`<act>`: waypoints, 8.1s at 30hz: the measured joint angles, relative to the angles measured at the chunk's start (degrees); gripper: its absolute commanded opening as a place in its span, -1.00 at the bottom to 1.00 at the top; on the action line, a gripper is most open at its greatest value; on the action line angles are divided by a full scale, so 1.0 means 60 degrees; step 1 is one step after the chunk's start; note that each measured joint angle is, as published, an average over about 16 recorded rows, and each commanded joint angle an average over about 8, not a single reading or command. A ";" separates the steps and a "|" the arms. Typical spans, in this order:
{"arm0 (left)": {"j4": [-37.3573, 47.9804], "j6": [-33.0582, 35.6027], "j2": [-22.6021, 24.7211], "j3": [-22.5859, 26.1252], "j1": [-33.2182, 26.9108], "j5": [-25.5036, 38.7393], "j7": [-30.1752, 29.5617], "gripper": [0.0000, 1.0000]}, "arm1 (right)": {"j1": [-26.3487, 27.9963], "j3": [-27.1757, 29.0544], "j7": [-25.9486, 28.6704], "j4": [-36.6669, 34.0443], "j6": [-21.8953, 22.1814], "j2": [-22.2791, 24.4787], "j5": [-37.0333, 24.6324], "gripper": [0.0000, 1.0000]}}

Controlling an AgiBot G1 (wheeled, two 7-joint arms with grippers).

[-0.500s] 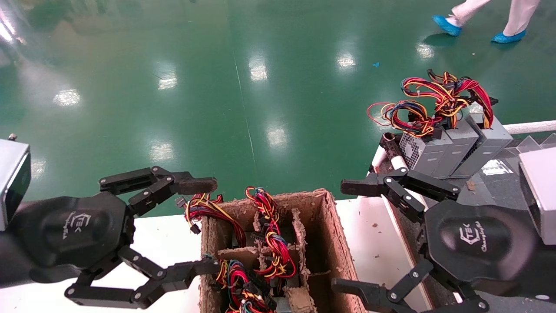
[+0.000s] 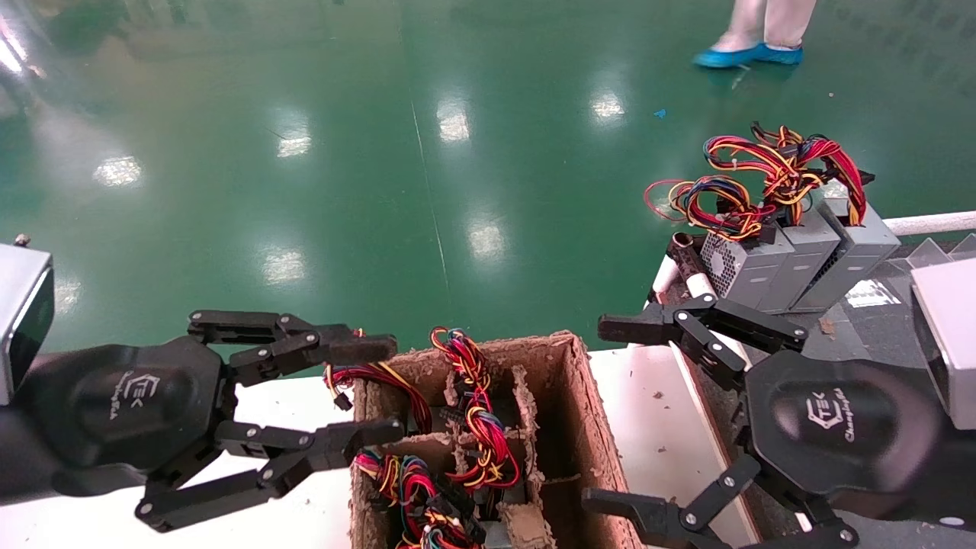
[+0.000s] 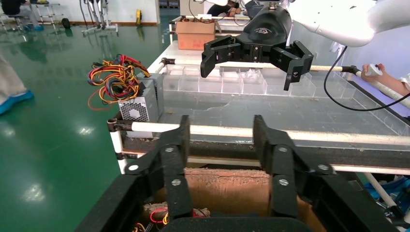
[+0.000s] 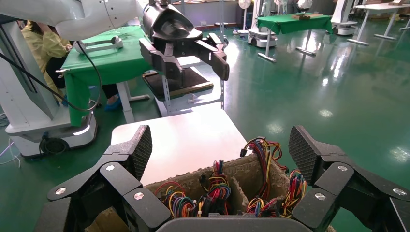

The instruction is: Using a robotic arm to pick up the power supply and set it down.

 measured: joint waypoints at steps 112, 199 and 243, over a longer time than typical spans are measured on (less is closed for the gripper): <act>0.0009 -0.0005 -0.0003 0.0008 -0.0003 -0.0008 0.0007 1.00 | 0.0780 -0.3959 0.2386 0.0432 0.0944 -0.3388 -0.5216 -0.75; 0.0009 -0.0010 -0.0007 0.0018 -0.0006 -0.0015 0.0012 1.00 | -0.0162 -0.0617 -0.0030 0.0505 0.1119 -0.0975 -0.0835 -1.00; 0.0009 -0.0012 -0.0009 0.0024 -0.0007 -0.0019 0.0015 1.00 | -0.1316 0.2441 -0.1770 0.0455 0.2795 0.2460 -0.0079 -1.00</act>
